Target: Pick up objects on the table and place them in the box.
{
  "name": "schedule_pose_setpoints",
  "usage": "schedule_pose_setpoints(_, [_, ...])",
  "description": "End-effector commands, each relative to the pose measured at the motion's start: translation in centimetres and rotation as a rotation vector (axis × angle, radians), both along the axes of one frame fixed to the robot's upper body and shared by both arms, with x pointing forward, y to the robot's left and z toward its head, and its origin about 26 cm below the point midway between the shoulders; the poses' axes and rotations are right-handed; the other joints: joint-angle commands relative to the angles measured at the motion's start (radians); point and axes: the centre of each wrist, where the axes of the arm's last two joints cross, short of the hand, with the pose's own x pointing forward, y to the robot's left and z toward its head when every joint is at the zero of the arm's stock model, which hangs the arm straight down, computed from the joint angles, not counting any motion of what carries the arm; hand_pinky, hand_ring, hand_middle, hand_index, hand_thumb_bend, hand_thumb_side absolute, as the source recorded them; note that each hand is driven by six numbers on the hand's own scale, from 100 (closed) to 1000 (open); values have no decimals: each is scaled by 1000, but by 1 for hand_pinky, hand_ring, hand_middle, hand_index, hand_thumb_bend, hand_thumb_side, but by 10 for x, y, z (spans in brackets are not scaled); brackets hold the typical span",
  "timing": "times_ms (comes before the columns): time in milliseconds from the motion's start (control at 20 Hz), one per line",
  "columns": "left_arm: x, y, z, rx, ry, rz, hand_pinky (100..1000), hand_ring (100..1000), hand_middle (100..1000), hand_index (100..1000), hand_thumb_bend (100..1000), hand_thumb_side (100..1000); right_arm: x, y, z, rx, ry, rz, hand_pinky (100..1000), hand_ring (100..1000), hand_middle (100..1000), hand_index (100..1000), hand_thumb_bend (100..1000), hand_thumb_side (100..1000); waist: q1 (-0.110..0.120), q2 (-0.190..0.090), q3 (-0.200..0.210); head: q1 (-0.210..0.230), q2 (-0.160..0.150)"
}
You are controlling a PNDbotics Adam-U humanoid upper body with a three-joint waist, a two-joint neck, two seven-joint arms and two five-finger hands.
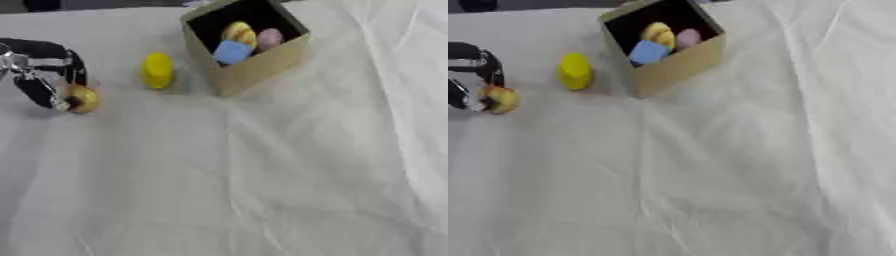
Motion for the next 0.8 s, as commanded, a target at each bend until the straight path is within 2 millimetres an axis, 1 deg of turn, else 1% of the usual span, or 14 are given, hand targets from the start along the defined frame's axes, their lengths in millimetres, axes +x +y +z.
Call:
schedule_pose_setpoints(50, [-11, 2, 45, -28, -113, -16, 698, 610, 562, 599, 244, 100, -4, -4, 10, 9, -32, -7, 868, 782, 635, 788, 100, 405, 2, -25, 0, -2, -6])
schedule_pose_setpoints(100, [-13, -3, 54, -47, -142, -31, 701, 600, 552, 592, 221, 100, -5, -4, 11, 10, -33, -5, 868, 781, 634, 788, 100, 404, 2, -26, 0, -3, -5])
schedule_pose_setpoints(150, [-15, -9, 64, -68, -171, -47, 701, 600, 552, 592, 221, 100, -5, -4, 11, 12, -33, -4, 868, 781, 634, 788, 100, 404, 3, -27, 1, -5, -5])
schedule_pose_setpoints(300, [-20, -29, 88, -135, -238, -96, 703, 590, 537, 582, 183, 100, -6, -4, 11, 18, -30, 0, 869, 779, 635, 788, 100, 409, 5, -32, 2, -4, -4])
schedule_pose_setpoints(400, [-21, -47, 104, -183, -273, -138, 705, 595, 541, 582, 161, 100, -6, -4, 10, 20, -27, 2, 869, 780, 636, 789, 100, 413, 6, -35, 1, -1, -3])
schedule_pose_setpoints(600, [-18, -85, 123, -256, -311, -201, 707, 589, 544, 592, 135, 100, -5, -1, 9, 27, -16, 10, 872, 781, 639, 790, 100, 435, 5, -38, -6, 12, -5])
schedule_pose_setpoints(800, [-15, -126, 132, -336, -332, -268, 712, 582, 539, 590, 100, 100, -6, 6, 5, 51, 9, 47, 875, 784, 643, 793, 100, 500, 7, -38, -23, 31, -13])
